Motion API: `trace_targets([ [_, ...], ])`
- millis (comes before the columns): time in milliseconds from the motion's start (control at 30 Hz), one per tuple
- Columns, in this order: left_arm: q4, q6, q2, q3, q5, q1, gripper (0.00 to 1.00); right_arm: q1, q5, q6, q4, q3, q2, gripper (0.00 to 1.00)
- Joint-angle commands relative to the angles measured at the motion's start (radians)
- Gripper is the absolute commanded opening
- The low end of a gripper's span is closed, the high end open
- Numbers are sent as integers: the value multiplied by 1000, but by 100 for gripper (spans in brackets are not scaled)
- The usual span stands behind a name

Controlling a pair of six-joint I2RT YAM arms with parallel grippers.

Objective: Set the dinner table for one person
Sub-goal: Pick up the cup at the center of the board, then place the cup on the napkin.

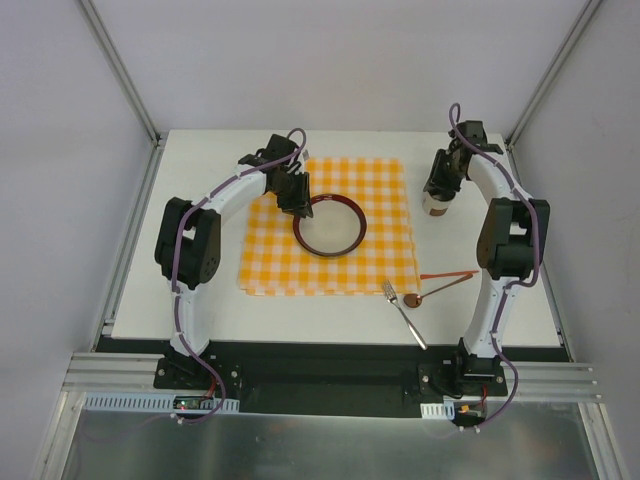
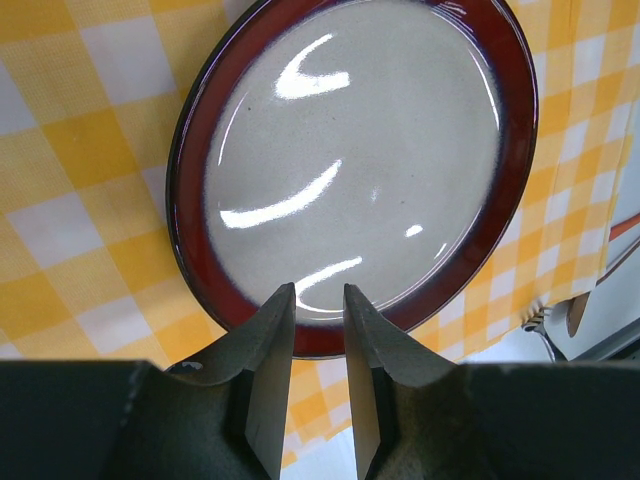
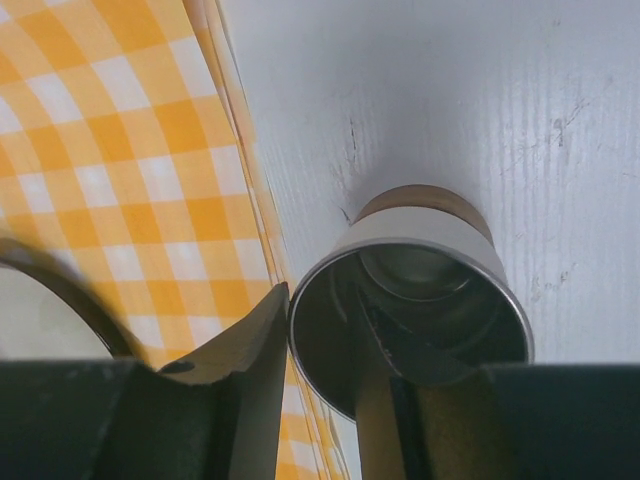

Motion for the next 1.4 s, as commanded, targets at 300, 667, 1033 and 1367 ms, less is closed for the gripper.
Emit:
trace_targets([
  [300, -7, 15, 19, 32, 21, 9, 24, 4, -3, 22, -8, 24, 9, 1],
  [667, -7, 16, -12, 18, 15, 12, 24, 49, 14, -53, -106, 192, 37, 1],
  [1033, -7, 16, -9, 23, 18, 17, 24, 118, 50, -104, -161, 269, 70, 1],
  [1367, -9, 18, -4, 26, 15, 21, 24, 162, 48, -122, -178, 341, 130, 1],
])
